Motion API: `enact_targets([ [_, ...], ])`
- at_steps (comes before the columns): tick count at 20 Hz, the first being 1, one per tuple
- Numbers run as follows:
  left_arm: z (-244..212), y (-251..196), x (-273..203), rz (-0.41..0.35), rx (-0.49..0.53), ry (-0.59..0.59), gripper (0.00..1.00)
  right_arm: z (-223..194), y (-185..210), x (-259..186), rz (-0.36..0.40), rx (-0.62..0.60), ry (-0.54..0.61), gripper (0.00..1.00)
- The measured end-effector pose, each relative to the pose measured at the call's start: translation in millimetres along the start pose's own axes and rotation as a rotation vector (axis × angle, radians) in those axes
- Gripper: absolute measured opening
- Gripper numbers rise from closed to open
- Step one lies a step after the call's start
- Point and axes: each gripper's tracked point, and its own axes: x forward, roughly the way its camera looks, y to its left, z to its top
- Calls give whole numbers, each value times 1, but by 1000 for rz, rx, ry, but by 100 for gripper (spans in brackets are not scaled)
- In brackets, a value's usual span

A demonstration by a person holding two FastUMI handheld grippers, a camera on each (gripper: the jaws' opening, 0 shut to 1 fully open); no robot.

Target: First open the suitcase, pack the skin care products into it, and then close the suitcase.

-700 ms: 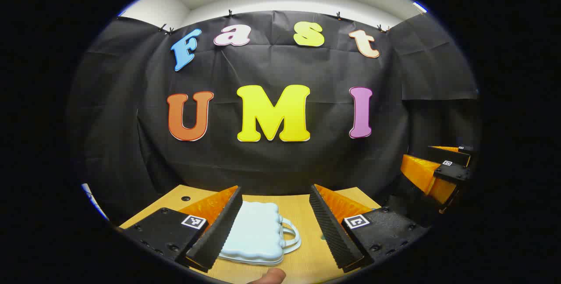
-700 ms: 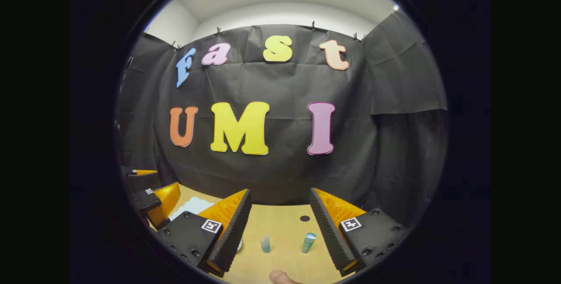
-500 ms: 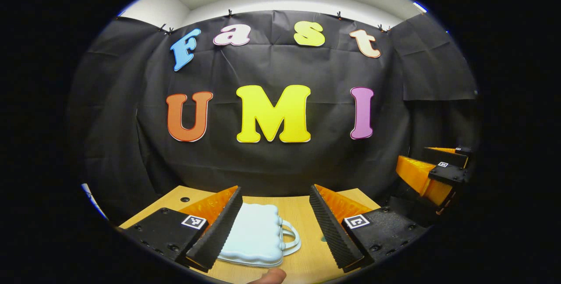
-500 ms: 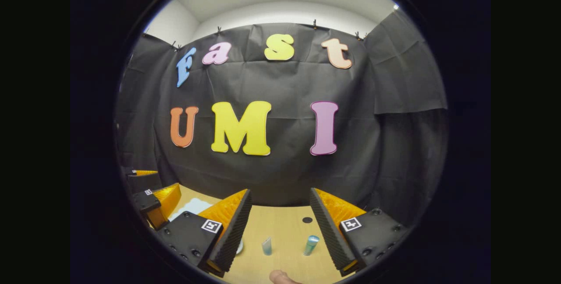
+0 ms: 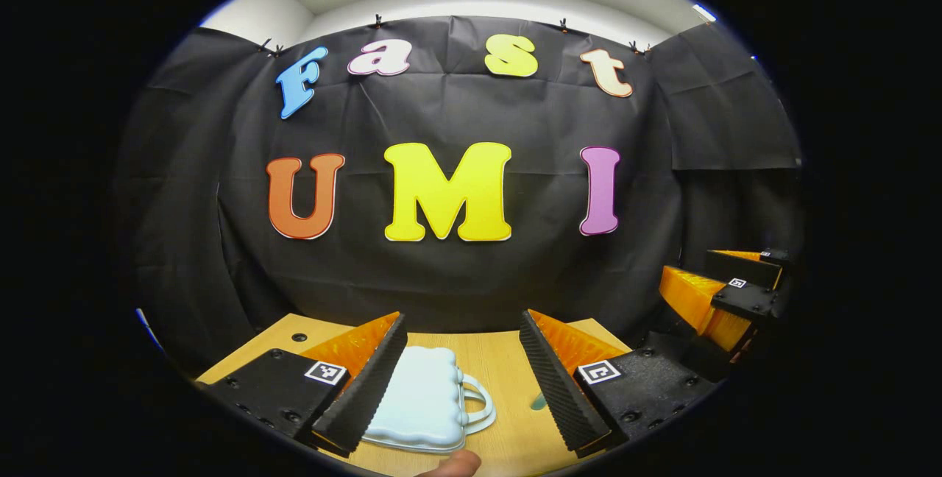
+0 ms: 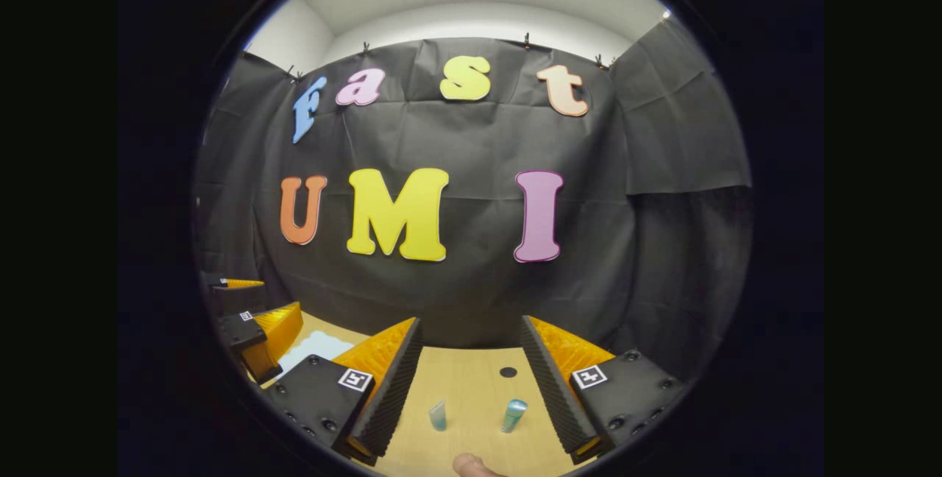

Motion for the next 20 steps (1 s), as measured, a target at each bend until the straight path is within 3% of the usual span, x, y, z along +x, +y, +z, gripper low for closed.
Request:
enact_targets([
  [8, 0, -9, 0, -16, 1, -3, 98, 1, -2, -8, -4, -5, -5, 80],
  [12, -16, -2, 3, 22, 28, 22, 98, 1, -12, -5, -14, -18, -10, 80],
  [16, -53, 6, 13, 55, 121, 57, 98, -2, -40, -2, -40, -11, -10, 78],
  [20, -121, 4, 19, 50, 226, 176, 100, -8, -84, 4, -104, -26, 3, 78],
])
